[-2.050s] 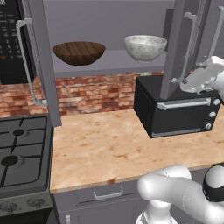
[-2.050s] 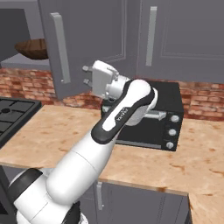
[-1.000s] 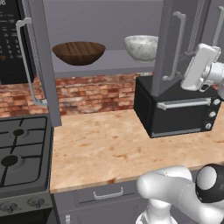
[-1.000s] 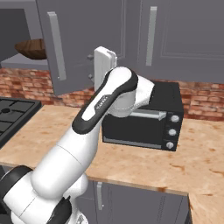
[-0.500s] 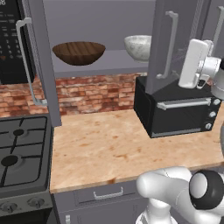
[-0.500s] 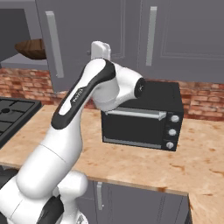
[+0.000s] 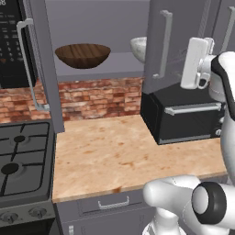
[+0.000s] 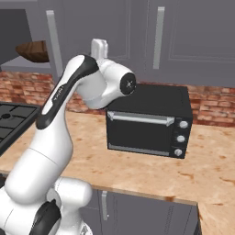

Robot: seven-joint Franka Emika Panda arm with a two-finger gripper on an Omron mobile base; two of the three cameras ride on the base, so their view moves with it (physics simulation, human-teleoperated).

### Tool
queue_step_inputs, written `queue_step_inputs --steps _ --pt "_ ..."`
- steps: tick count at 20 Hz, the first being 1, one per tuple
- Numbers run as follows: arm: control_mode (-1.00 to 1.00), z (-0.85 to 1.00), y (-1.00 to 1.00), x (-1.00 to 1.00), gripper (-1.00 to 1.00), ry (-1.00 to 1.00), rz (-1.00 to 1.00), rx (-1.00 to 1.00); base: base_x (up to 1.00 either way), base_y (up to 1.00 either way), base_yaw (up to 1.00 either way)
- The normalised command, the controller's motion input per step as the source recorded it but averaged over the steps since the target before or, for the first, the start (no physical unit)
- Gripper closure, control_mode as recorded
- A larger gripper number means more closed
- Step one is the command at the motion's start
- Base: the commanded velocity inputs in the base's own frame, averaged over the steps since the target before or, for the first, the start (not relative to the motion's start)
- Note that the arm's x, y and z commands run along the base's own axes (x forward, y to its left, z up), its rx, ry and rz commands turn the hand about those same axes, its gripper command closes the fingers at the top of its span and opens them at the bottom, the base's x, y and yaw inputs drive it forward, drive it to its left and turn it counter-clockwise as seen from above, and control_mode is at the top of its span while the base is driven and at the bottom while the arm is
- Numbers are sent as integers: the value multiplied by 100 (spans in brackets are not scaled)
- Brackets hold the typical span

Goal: Open the cabinet. Pick the bowls from the counter and place them in the cabinet. Then close the cabinet.

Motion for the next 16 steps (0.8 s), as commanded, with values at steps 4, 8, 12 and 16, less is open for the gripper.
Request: queue_step_inputs --steps 4,8,12,16 --pt "-100 -30 18 56 -100 8 -14 0 0 0 0" --pt "-100 -40 14 59 -100 6 -12 0 0 0 0" --pt "-100 -39 8 59 -100 2 -10 0 0 0 0" --pt "-100 -38 2 66 -100 0 -8 0 0 0 0"
